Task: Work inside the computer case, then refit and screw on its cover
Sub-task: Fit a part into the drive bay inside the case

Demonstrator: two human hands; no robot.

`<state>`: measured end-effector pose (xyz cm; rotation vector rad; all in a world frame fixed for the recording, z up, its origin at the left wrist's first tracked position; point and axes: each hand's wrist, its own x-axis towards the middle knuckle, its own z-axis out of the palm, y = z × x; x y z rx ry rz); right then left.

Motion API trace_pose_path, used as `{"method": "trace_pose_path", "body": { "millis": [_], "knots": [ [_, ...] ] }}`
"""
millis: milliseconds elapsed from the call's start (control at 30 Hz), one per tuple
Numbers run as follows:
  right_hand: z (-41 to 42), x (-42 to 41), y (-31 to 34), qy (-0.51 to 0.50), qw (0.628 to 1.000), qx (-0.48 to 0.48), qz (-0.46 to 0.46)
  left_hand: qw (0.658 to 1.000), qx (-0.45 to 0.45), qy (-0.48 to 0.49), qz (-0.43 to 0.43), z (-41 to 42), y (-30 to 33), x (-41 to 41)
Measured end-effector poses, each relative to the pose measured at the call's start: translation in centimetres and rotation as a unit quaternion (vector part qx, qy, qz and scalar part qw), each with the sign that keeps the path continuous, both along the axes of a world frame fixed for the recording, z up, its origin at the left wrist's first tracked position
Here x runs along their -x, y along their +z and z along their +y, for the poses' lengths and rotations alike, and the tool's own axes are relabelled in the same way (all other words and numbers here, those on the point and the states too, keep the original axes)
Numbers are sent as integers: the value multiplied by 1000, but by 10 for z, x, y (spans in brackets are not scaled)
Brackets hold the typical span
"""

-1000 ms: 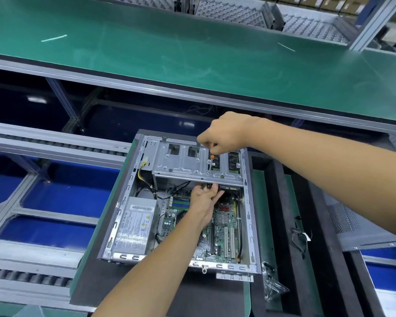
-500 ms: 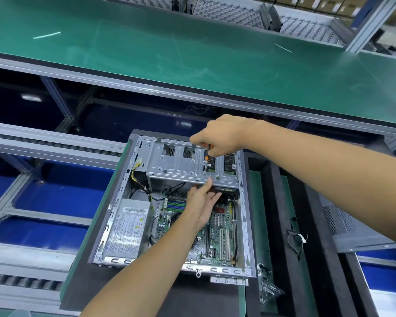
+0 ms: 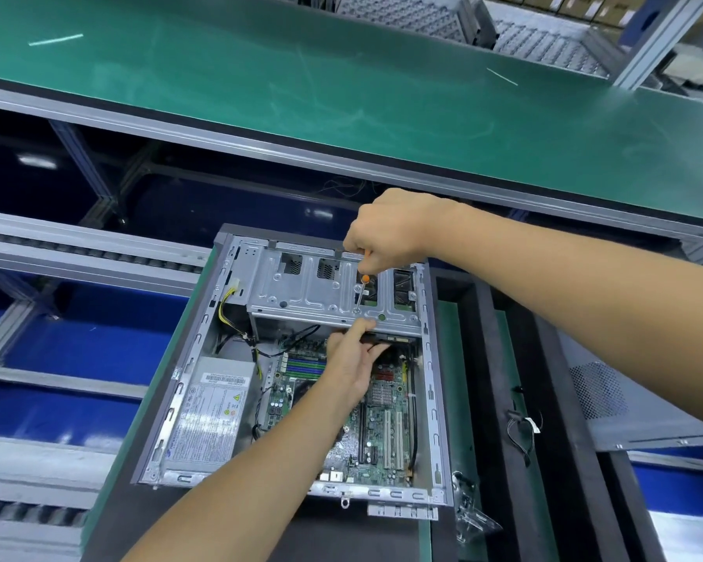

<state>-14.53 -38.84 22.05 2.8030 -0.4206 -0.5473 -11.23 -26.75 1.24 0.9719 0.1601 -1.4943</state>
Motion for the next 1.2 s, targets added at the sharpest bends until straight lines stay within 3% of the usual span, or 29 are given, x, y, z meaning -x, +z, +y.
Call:
{"method": "trace_pose_path", "body": {
  "millis": [267,567,767,967,1100,1200],
  "knots": [
    [-6,7,-1,34,999,3,24,1000,13,4,-2,0,-6,-1],
    [-4,1,-4,-15,1000,-21,-8,1000,17,-8,-3,1,-3,0],
    [-5,-1,5,53,998,-14,26,1000,20,-13,4,2,-1,0],
    [-6,1,3,34,996,75,26,1000,6,-24,-16,3,-1,0],
    [-7,4,8,21,999,2,32,1000,1,-23,-20,2,-1,-1],
    [-6,3,12,90,995,-13,46,1000,4,-26,-18,3,-1,-1]
  ]
}}
